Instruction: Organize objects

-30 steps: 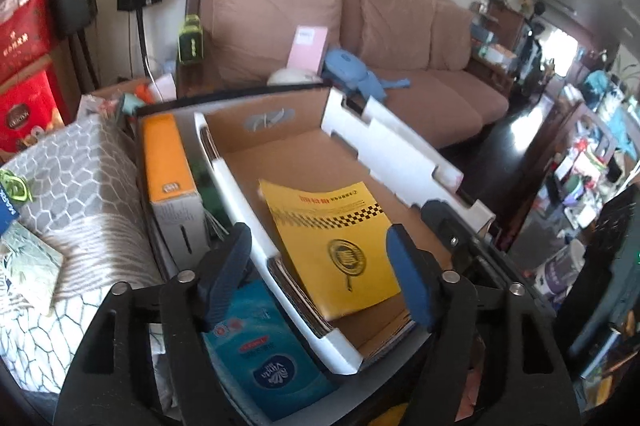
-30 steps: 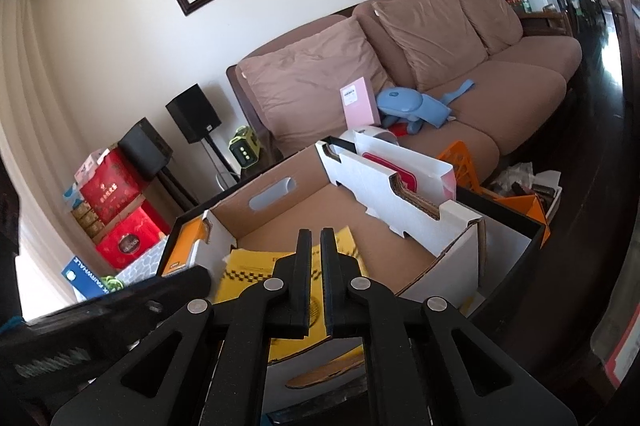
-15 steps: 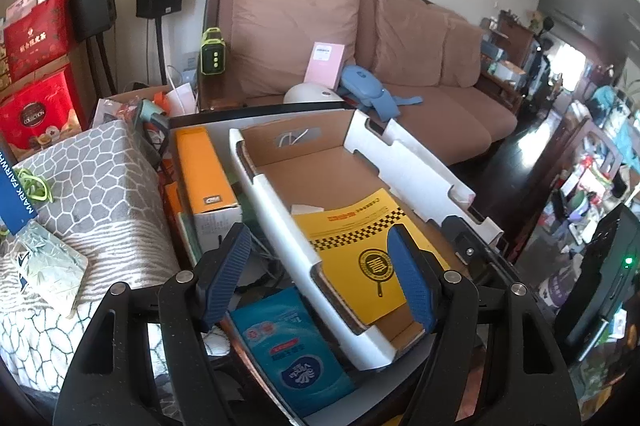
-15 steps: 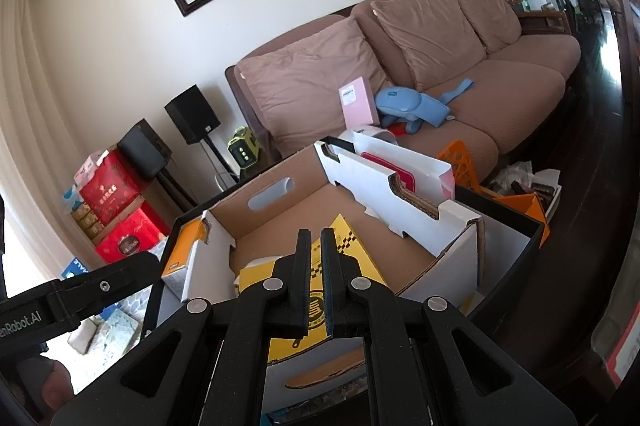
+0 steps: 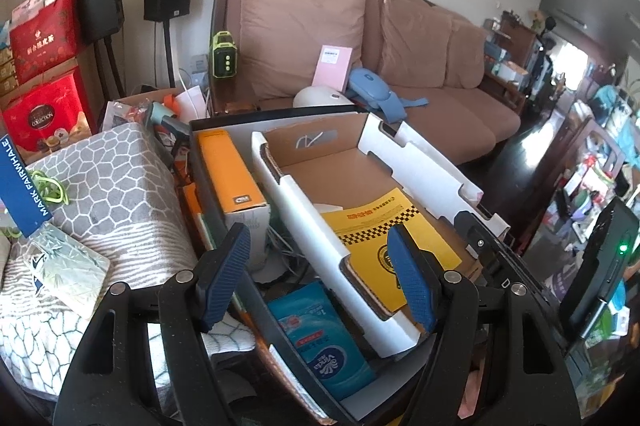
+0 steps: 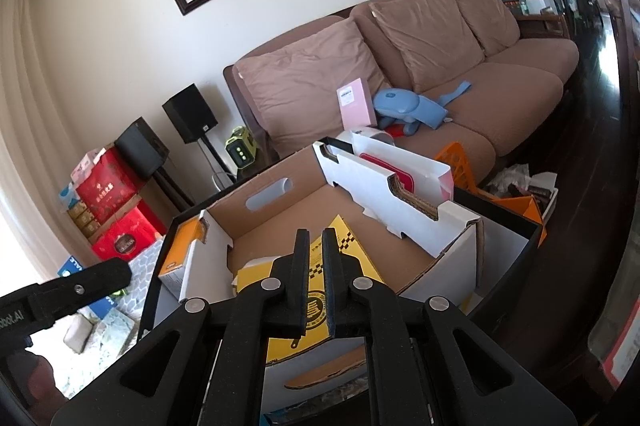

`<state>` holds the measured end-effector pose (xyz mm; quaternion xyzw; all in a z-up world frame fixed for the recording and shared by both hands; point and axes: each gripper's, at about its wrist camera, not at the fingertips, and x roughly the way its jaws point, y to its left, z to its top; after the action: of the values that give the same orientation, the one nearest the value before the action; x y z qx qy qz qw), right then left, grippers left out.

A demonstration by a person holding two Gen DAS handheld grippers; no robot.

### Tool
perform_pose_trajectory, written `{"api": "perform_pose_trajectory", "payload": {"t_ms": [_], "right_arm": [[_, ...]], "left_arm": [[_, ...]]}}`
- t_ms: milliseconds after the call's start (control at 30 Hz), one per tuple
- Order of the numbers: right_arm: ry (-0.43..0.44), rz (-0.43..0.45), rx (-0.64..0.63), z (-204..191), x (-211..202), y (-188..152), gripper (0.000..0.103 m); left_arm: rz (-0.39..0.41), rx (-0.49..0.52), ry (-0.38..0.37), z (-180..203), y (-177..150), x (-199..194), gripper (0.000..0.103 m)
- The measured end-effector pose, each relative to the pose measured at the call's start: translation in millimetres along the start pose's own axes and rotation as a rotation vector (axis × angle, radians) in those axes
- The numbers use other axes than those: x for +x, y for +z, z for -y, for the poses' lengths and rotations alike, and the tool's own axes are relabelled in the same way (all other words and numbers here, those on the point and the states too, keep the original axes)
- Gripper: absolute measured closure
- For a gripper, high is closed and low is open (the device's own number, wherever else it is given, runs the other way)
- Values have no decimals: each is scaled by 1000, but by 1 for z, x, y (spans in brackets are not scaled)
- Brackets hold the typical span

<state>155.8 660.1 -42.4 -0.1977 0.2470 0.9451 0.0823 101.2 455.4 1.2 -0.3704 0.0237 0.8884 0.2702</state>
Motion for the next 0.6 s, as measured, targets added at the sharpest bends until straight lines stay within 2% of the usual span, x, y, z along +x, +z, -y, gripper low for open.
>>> {"api": "perform_pose_trajectory", "payload": {"t_ms": [233, 600], "right_arm": [[-29, 5, -40, -6, 1, -1, 96], [-93, 21, -121, -16, 5, -6, 91]], "left_arm": [[20, -15, 2, -15, 1, -8, 31], [-3, -12, -79, -22, 2, 9, 31]]}}
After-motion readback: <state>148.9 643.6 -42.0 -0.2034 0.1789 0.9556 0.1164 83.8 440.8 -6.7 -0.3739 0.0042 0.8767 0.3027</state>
